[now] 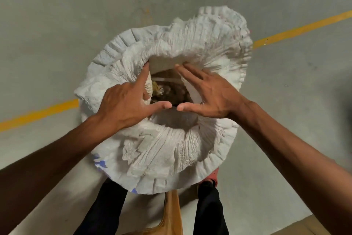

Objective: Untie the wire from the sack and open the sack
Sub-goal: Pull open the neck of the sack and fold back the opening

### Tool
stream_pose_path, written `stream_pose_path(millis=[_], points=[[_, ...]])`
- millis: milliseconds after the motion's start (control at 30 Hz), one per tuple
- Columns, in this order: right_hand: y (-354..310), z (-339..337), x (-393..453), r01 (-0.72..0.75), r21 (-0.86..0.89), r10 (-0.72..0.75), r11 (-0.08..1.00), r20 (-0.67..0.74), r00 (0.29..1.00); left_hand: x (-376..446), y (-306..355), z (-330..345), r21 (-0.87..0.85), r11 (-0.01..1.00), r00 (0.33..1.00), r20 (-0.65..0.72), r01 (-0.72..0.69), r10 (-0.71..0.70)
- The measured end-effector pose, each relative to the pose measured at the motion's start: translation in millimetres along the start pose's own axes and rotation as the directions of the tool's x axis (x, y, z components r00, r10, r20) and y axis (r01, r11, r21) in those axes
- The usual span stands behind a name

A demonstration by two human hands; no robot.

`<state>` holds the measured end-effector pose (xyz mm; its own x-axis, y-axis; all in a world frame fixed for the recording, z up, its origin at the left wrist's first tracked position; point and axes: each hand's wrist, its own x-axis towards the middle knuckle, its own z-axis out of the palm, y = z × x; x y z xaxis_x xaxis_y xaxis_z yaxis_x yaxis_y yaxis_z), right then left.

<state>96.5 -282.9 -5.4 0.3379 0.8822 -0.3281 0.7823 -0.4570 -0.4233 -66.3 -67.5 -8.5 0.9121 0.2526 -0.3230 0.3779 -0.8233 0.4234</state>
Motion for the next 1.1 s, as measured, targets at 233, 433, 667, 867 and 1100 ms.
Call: stream_pose_path(millis=[233,433,667,867,1100], points=[[12.0,-5.9,9.9,0.101,-0.276,-0.108,0.956,-0.012,0.994,22.5,-10.0,-9.0,-0.526,0.815,0.956,-0.008,0.245,-0.293],[-5.1,14.3,14.3,0.412,-0.191,-0.384,0.891,0.168,0.908,31.0,-1.2,-2.7,-0.885,0.412,0.96,0.12,0.219,-0.253],[15.7,13.5,10.6,0.274,-0.166,-0.225,0.947,0.261,0.939,25.8,-24.2,16.7,-0.256,0.962,0.989,0.082,-0.098,0.123],[41.3,-0.7,4.1,0.279,-0.272,-0.247,0.921,0.146,0.958,16.5,-44.2,6.4,0.258,0.927,0.953,0.208,-0.272,0.221],[53.0,-5.9,-2.3,0.165,-0.264,-0.173,0.95,-0.007,0.985,9.1,-57.6,-28.1,0.322,0.925,0.978,0.029,-0.204,0.206]])
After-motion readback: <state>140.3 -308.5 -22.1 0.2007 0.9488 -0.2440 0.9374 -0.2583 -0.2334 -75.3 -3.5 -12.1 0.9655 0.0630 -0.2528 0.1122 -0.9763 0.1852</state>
